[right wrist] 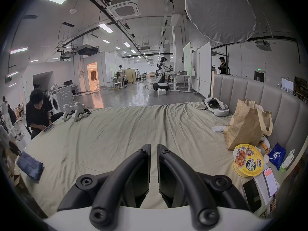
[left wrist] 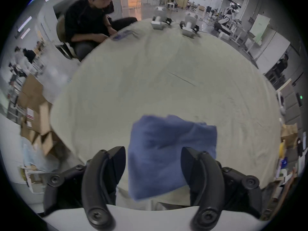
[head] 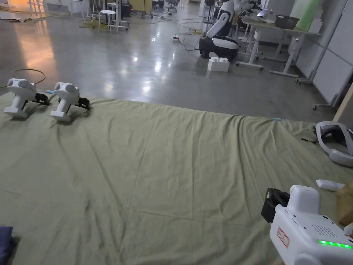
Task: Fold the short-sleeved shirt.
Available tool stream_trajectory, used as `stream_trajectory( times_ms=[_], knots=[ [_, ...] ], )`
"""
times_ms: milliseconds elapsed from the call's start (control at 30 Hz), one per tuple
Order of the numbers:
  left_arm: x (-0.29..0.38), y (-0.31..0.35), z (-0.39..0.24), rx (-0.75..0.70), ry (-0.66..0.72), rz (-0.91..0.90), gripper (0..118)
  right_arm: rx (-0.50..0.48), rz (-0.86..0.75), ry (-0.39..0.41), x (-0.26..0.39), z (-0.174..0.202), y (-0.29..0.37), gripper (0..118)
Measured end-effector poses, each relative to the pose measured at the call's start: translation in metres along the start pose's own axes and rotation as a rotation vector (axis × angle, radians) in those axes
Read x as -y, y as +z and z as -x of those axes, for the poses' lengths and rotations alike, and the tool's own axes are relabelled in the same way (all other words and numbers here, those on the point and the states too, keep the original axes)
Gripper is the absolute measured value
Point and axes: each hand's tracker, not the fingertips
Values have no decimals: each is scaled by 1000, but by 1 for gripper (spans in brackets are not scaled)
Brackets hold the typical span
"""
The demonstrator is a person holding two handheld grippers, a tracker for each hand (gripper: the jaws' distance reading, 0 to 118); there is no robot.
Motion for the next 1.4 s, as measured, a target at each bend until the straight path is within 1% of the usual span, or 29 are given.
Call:
stream_trajectory(
  times_ms=[100, 167, 233, 267, 300, 367, 500, 633, 800, 900, 967, 1000, 1033, 1100, 1167, 1233, 1267, 1300, 1400],
  knots=[
    [1, 25, -8, -101, -14, -82, 84, -6, -5, 3, -1, 1, 1, 11],
    [4, 43, -18, -107, -15, -138, 84, -7, -9, 7, -2, 1, 1, 11],
    [11, 56, -37, -54, -8, -209, 84, -9, -13, 8, -2, 1, 2, 11],
    [1, 27, -20, -10, -8, -250, 84, -8, -14, 8, -2, 1, 3, 11],
    [1, 21, -24, 41, -12, -287, 84, -8, -16, 7, -2, 1, 3, 11],
    [10, 23, -50, 116, -18, -361, 84, -1, -20, 8, -1, 2, 4, 11],
    [35, 33, -117, 196, -45, -530, 84, 1, -23, -2, 0, 1, 6, 11],
    [57, 43, -185, 285, -49, -644, 84, 0, -23, -5, 1, 3, 6, 11],
    [69, 53, -257, 333, -58, -758, 84, 14, -58, 2, 0, 11, 9, 11],
    [73, 62, -289, 368, -65, -810, 82, 26, -93, -4, -3, 16, 11, 11],
    [70, 62, -308, 371, -69, -829, 74, 31, -110, 9, -4, 19, 12, 11],
    [70, 64, -316, 384, -75, -830, 66, 33, -115, 17, -5, 21, 12, 11],
    [70, 67, -323, 387, -91, -844, 61, 33, -120, 21, -5, 22, 13, 11],
    [77, 76, -343, 373, -121, -884, 54, 36, -134, 25, -4, 23, 14, 11],
    [77, 80, -352, 340, -151, -916, 20, 41, -148, 30, -3, 25, 16, 11],
    [83, 82, -362, 345, -135, -927, 17, 41, -151, 32, -2, 26, 16, 11],
    [83, 82, -361, 371, -134, -939, 13, 38, -154, 24, -2, 26, 16, 11],
    [84, 82, -363, 364, -136, -943, 10, 39, -157, 14, -2, 27, 16, 11],
    [91, 83, -368, 320, -151, -972, 8, 41, -164, 17, 1, 29, 18, 11]
  ],
)
